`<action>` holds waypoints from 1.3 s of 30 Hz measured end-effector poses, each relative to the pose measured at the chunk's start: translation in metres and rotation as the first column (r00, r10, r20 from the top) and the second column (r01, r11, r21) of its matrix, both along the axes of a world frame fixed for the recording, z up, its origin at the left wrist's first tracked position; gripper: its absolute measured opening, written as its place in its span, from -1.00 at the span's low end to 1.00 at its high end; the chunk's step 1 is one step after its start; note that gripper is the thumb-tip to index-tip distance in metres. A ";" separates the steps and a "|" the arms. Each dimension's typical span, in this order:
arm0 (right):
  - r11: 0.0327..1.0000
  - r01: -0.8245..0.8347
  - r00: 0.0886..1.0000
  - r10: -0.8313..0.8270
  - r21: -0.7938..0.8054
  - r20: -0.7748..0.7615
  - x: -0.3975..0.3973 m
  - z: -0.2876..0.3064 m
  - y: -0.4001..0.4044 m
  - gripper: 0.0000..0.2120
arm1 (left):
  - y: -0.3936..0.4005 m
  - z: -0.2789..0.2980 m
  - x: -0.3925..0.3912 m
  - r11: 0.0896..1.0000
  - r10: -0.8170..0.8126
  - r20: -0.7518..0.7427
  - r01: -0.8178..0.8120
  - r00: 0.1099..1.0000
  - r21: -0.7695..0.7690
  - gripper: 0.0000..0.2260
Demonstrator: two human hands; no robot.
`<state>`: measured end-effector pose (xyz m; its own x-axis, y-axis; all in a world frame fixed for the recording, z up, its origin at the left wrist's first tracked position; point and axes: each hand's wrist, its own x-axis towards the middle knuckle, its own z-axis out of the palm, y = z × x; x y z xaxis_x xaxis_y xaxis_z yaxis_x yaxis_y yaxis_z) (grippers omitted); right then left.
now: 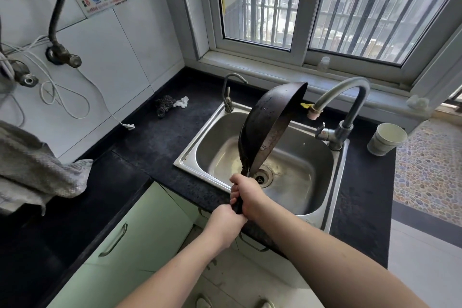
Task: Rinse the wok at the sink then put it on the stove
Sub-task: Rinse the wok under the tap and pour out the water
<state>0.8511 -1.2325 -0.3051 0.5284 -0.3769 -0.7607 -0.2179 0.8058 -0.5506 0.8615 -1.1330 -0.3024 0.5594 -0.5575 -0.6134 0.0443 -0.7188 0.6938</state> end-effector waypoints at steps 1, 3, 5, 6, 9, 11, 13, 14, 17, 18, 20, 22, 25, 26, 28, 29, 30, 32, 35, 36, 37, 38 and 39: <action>1.000 -0.005 1.000 0.005 -0.026 -0.002 0.000 0.002 0.001 -0.79 | 0.001 -0.001 0.000 1.000 0.013 -0.013 -0.013 1.000 -0.011 -0.84; 0.996 -0.013 1.000 0.012 -0.084 -0.011 -0.001 0.006 0.004 -0.81 | 0.004 0.000 -0.002 0.999 0.032 -0.039 -0.034 0.999 -0.038 -0.81; 0.987 -0.023 0.999 0.018 -0.160 -0.033 -0.001 0.010 0.007 -0.83 | 0.006 0.002 -0.004 0.996 0.041 -0.074 -0.047 0.996 -0.075 -0.77; 0.979 -0.037 0.998 0.026 -0.199 -0.056 -0.002 0.012 0.009 -0.85 | 0.008 0.004 -0.006 0.994 0.046 -0.100 -0.055 0.994 -0.095 -0.75; 0.963 -0.057 0.994 0.031 -0.263 -0.105 -0.001 0.016 0.014 -0.88 | 0.013 0.012 -0.007 0.987 0.062 -0.173 -0.086 0.983 -0.133 -0.71; 0.961 -0.045 0.996 0.021 -0.271 -0.091 0.000 0.019 0.016 -0.88 | 0.015 0.015 -0.007 0.986 0.056 -0.177 -0.082 0.983 -0.142 -0.70; 0.963 -0.044 0.997 0.027 -0.265 -0.066 0.001 0.023 0.016 -0.88 | 0.016 0.017 -0.005 0.987 0.053 -0.152 -0.075 0.987 -0.144 -0.70; 0.966 -0.039 0.998 0.028 -0.254 -0.048 0.000 0.026 0.016 -0.87 | 0.016 0.017 -0.004 0.987 0.052 -0.128 -0.071 0.990 -0.144 -0.71; 0.979 -0.018 1.000 0.022 -0.201 0.016 -0.001 0.032 0.014 -0.82 | 0.014 0.018 -0.001 0.990 0.040 -0.046 -0.045 0.998 -0.136 -0.74; 0.982 -0.017 0.999 0.023 -0.189 0.029 -0.001 0.033 0.013 -0.81 | 0.014 0.019 0.000 0.991 0.035 -0.026 -0.038 0.999 -0.128 -0.75; 0.987 -0.018 0.998 0.026 -0.158 0.052 -0.001 0.034 0.013 -0.80 | 0.013 0.022 0.000 0.993 0.029 0.003 -0.029 1.000 -0.114 -0.77; 0.993 -0.018 0.996 0.028 -0.113 0.087 -0.001 0.035 0.013 -0.79 | 0.013 0.022 0.000 0.994 0.017 0.051 -0.012 0.999 -0.108 -0.78; 0.997 -0.025 0.992 0.034 -0.068 0.125 -0.001 0.036 0.012 -0.77 | 0.016 0.023 0.001 0.996 -0.014 0.156 0.027 0.988 -0.085 -0.75; 0.997 -0.029 0.991 0.037 -0.068 0.126 0.000 0.037 0.012 -0.78 | 0.016 0.023 0.002 0.997 -0.018 0.178 0.032 0.984 -0.074 -0.75; 0.996 -0.030 0.994 0.039 -0.083 0.100 0.001 0.039 0.013 -0.80 | 0.016 0.023 0.003 0.998 -0.025 0.190 0.036 0.981 -0.053 -0.77; 0.995 -0.030 0.996 0.037 -0.099 0.079 0.002 0.039 0.014 -0.82 | 0.016 0.024 0.003 0.999 -0.027 0.175 0.035 0.984 -0.042 -0.79; 0.993 -0.029 0.998 0.036 -0.116 0.059 0.002 0.039 0.014 -0.83 | 0.016 0.025 0.002 0.999 -0.023 0.144 0.028 0.989 -0.034 -0.81; 0.989 -0.034 0.999 0.039 -0.145 0.030 0.002 0.038 0.016 -0.85 | 0.016 0.026 0.000 1.000 0.010 0.061 -0.008 0.998 -0.020 -0.82; 0.981 -0.053 0.999 0.050 -0.188 -0.021 0.004 0.037 0.020 -0.86 | 0.019 0.026 -0.001 0.999 0.033 0.003 -0.033 0.999 -0.016 -0.82; 0.976 -0.061 0.997 0.052 -0.210 -0.050 0.005 0.037 0.021 -0.86 | 0.020 0.026 0.000 0.999 0.042 -0.015 -0.042 0.999 -0.014 -0.81; 0.971 -0.069 0.996 0.052 -0.231 -0.079 0.006 0.037 0.022 -0.87 | 0.020 0.027 0.000 0.998 0.057 -0.036 -0.057 0.998 -0.008 -0.79; 0.967 -0.073 0.994 0.050 -0.245 -0.098 0.007 0.037 0.023 -0.87 | 0.021 0.030 0.000 0.998 0.064 -0.058 -0.064 0.996 0.001 -0.76; 0.965 -0.073 0.993 0.047 -0.253 -0.108 0.007 0.037 0.023 -0.88 | 0.019 0.030 0.001 0.999 0.053 -0.046 -0.053 0.998 0.000 -0.73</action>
<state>0.8579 -1.2099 -0.2684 0.4824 -0.5361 -0.6928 -0.3263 0.6240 -0.7101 0.8622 -1.1136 -0.2725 0.5593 -0.5289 -0.6384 0.1139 -0.7137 0.6911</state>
